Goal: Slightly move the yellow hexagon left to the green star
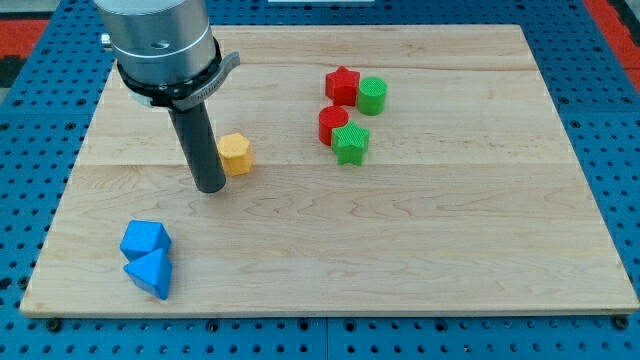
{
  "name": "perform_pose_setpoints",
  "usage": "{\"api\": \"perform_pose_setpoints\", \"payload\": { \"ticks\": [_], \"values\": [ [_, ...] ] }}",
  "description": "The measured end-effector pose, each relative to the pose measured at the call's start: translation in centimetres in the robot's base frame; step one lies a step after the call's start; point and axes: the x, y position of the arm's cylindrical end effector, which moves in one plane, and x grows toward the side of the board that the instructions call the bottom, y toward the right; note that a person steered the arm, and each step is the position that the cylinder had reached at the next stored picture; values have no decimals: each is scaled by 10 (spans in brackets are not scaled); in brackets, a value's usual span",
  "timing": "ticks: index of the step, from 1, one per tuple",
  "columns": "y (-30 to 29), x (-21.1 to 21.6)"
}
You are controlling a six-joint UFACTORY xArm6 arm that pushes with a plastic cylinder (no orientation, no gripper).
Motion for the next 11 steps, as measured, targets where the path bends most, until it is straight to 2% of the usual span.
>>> {"api": "perform_pose_setpoints", "payload": {
  "ticks": [1, 2, 3, 4, 6, 9, 10, 11],
  "values": [
    [0, -41],
    [44, -66],
    [44, -121],
    [66, -128],
    [65, -61],
    [137, -26],
    [146, -37],
    [119, -80]
  ]
}}
